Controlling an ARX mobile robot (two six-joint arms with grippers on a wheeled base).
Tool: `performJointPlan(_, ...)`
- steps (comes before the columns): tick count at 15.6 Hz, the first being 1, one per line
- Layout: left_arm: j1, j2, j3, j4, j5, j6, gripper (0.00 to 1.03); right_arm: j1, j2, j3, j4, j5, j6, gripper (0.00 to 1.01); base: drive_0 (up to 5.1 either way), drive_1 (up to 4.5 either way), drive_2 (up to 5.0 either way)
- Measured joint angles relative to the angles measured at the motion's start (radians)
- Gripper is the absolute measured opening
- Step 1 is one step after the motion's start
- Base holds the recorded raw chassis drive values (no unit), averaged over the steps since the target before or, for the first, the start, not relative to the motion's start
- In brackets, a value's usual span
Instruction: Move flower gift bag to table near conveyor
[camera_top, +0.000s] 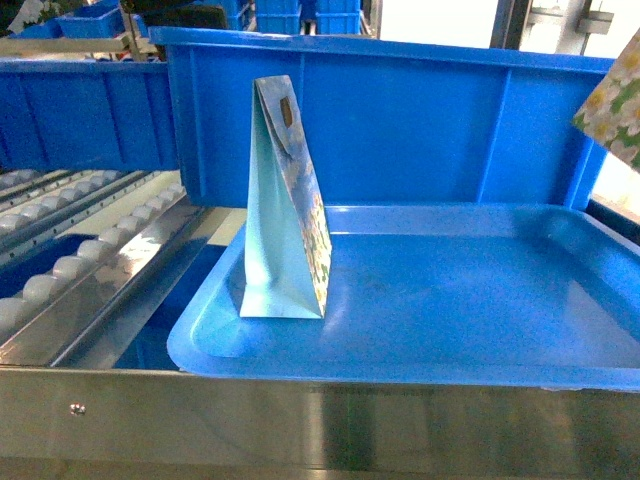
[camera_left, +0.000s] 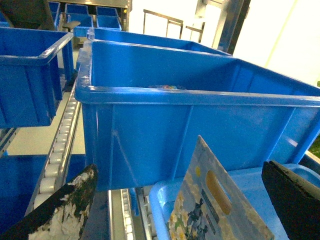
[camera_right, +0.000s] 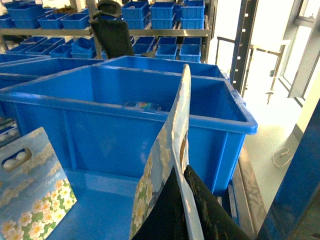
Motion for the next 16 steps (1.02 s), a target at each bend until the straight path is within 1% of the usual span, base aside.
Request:
performJointPlan(1, 0.0, 0.0, 0.0, 0.0, 0.0, 0.0, 0.98, -0.011, -0.044, -0.008, -0.006, -0.004, -0.011, 0.02, 0.0, 0.0, 0.0)
performJointPlan(2, 0.0, 0.0, 0.0, 0.0, 0.0, 0.0, 0.98, -0.044, -0.098, -0.016, -0.034, -0.034, -0.018, 0.02, 0.0, 0.0, 0.0)
performJointPlan(3, 0.0, 0.0, 0.0, 0.0, 0.0, 0.0, 0.98, -0.089, -0.151, -0.029, -0.05, -0.058, -0.019, 0.02, 0.0, 0.0, 0.0)
performJointPlan(4, 0.0, 0.0, 0.0, 0.0, 0.0, 0.0, 0.98, -0.147, -0.213, -0.046, -0.061, -0.091, -0.022, 0.02, 0.0, 0.0, 0.0)
performJointPlan(5, 0.0, 0.0, 0.0, 0.0, 0.0, 0.0, 0.98, -0.206, -0.276, -0.066, -0.074, -0.138, -0.021, 0.02, 0.0, 0.0, 0.0)
performJointPlan(7, 0.0, 0.0, 0.0, 0.0, 0.0, 0.0, 0.98, -0.306, -0.384, -0.117, -0.118, -0.224, -0.013, 0.02, 0.0, 0.0, 0.0)
performJointPlan(8, 0.0, 0.0, 0.0, 0.0, 0.0, 0.0, 0.98, -0.358, -0.434, -0.146, -0.131, -0.275, -0.008, 0.02, 0.0, 0.0, 0.0)
performJointPlan(9, 0.0, 0.0, 0.0, 0.0, 0.0, 0.0, 0.98, -0.41, -0.481, -0.17, -0.161, -0.315, 0.003, 0.02, 0.0, 0.0, 0.0)
performJointPlan(10, 0.0, 0.0, 0.0, 0.0, 0.0, 0.0, 0.98, -0.442, -0.534, -0.193, -0.2, -0.328, 0.011, 0.02, 0.0, 0.0, 0.0)
performJointPlan(11, 0.0, 0.0, 0.0, 0.0, 0.0, 0.0, 0.98, -0.441, -0.588, -0.205, -0.248, -0.328, 0.014, 0.02, 0.0, 0.0, 0.0)
performJointPlan(12, 0.0, 0.0, 0.0, 0.0, 0.001, 0.0, 0.98, -0.419, -0.657, -0.214, -0.308, -0.29, 0.019, 0.02, 0.0, 0.0, 0.0)
performJointPlan(13, 0.0, 0.0, 0.0, 0.0, 0.0, 0.0, 0.98, -0.394, -0.69, -0.223, -0.308, -0.247, 0.025, 0.02, 0.0, 0.0, 0.0)
performJointPlan(14, 0.0, 0.0, 0.0, 0.001, 0.0, 0.0, 0.98, -0.395, -0.687, -0.222, -0.303, -0.234, 0.029, 0.02, 0.0, 0.0, 0.0)
performJointPlan(16, 0.0, 0.0, 0.0, 0.001, 0.0, 0.0, 0.98, -0.395, -0.676, -0.224, -0.31, -0.227, 0.031, 0.02, 0.0, 0.0, 0.0)
